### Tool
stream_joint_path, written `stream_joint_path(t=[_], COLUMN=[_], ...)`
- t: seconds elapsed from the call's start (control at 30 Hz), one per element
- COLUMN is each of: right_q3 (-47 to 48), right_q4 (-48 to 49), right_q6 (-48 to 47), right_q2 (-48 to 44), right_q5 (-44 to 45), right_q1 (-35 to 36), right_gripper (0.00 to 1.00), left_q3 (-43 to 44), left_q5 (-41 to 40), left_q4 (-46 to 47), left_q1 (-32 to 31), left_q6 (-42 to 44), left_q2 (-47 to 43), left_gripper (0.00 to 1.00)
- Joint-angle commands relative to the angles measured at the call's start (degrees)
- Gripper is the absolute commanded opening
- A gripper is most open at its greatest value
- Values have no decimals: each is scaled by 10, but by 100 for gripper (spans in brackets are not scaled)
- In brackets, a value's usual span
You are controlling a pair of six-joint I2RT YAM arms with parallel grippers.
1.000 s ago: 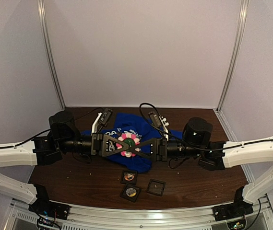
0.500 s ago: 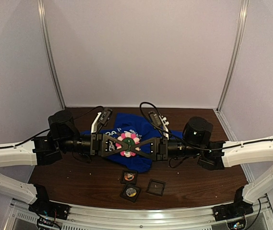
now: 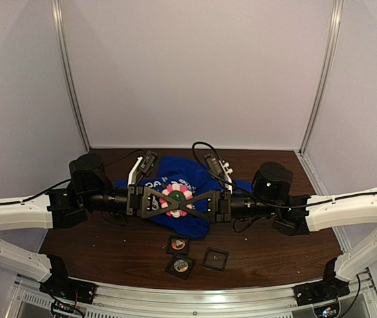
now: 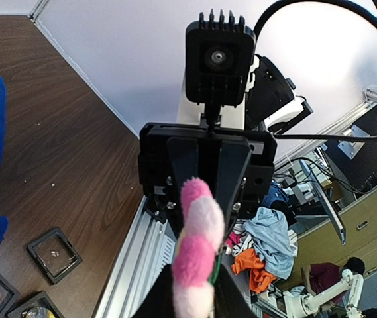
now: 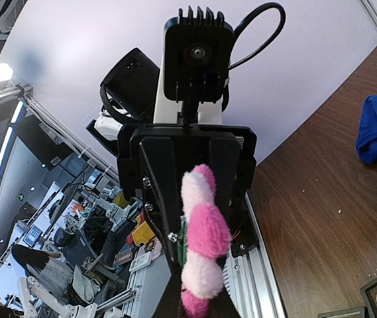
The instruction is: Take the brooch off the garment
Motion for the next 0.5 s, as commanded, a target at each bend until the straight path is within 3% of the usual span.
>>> stream_joint_path(t=[0.0, 0.23, 0.47], right_q3=[10, 15, 20], right_q4=[6, -8, -51], right_q6=[-6, -18, -53], right_q2=[10, 18, 1], right_q5=[-8, -35, -33], right_q1=[-3, -3, -3], right_gripper=[0, 0, 3], left_q3=[9, 9, 5], left_q5=[5, 11, 6], left_q4=[27, 36, 46], left_q1=[-2, -2, -2], left_q6=[1, -3, -9], left_q2=[2, 6, 4], left_gripper=[12, 0, 0])
